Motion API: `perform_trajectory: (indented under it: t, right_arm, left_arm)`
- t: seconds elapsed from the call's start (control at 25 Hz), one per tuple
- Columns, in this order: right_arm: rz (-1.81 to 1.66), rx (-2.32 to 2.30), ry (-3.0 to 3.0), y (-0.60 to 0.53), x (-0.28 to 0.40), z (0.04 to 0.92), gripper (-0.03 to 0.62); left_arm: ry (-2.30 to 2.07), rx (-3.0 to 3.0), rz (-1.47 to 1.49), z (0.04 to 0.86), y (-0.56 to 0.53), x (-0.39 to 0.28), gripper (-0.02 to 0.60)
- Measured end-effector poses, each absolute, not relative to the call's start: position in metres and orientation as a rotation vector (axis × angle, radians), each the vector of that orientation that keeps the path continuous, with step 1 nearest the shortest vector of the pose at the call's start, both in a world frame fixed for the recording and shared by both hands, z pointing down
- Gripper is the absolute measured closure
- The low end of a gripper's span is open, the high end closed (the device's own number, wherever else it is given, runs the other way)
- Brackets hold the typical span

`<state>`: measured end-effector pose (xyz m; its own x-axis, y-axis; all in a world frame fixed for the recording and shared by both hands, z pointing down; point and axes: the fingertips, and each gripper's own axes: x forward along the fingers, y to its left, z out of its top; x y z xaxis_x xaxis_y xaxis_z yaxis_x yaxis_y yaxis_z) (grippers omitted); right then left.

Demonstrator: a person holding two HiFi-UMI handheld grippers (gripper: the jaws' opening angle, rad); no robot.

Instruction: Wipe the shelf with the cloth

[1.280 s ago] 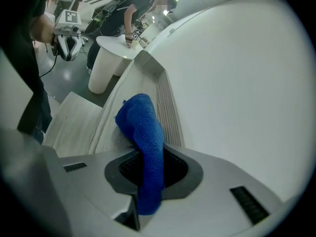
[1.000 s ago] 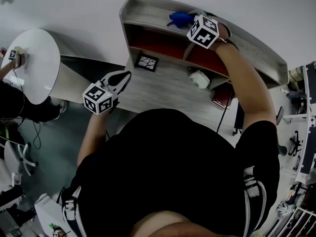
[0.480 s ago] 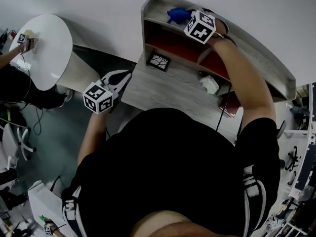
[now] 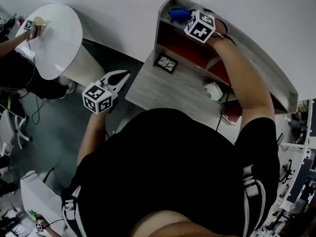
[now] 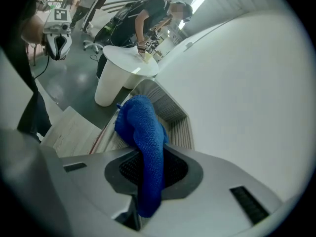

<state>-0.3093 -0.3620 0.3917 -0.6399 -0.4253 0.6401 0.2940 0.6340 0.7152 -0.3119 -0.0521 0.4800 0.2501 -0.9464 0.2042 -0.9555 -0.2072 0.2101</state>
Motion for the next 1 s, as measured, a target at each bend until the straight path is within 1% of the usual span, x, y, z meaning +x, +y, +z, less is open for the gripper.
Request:
perform_trajectory:
  t: [0.32,1.0]
  right_arm:
    - [-1.082,0.084,-2.000,-0.355,-0.328,0.394,0.537]
    - [-1.086,0.097,-1.982,-0.355,-0.328,0.394,0.537]
  left_arm:
    - [-1.802,2.206,0.029,0.479,-0.040,-0.324,0.565]
    - [-1.806,2.212,0.018,0.477,-0.034,-0.332,0.565]
